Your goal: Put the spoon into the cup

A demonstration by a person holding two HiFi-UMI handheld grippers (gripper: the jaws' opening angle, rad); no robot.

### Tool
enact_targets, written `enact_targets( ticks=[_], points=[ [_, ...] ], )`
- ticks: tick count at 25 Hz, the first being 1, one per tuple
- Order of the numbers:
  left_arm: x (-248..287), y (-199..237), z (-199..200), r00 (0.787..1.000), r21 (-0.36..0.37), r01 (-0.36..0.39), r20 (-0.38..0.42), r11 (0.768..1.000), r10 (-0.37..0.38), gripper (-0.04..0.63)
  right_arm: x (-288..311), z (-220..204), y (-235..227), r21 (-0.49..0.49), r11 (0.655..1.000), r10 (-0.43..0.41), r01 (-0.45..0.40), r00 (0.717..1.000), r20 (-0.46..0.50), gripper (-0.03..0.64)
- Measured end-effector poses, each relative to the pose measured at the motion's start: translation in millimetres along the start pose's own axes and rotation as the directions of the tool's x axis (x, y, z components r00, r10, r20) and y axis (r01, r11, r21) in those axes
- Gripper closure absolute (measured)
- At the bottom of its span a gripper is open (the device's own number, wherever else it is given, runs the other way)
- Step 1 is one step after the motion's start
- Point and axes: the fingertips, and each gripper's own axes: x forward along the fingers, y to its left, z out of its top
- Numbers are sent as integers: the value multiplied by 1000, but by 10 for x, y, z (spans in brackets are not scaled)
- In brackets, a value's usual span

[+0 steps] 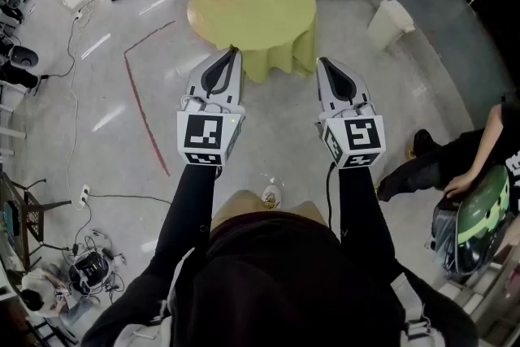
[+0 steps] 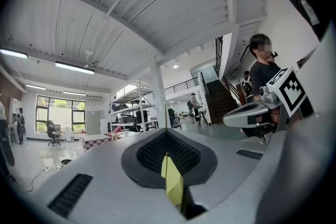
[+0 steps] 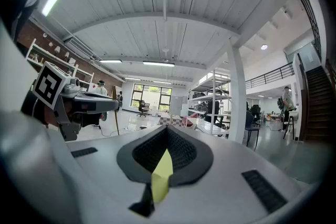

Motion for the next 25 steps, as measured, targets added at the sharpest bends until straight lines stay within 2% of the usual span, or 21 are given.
enact_targets(
  ticks=[25],
  points=[
    [52, 45, 89, 1000, 25, -10, 3, 1000, 10, 580, 82, 29, -58, 39, 999, 12, -13, 999, 40, 589]
  ],
)
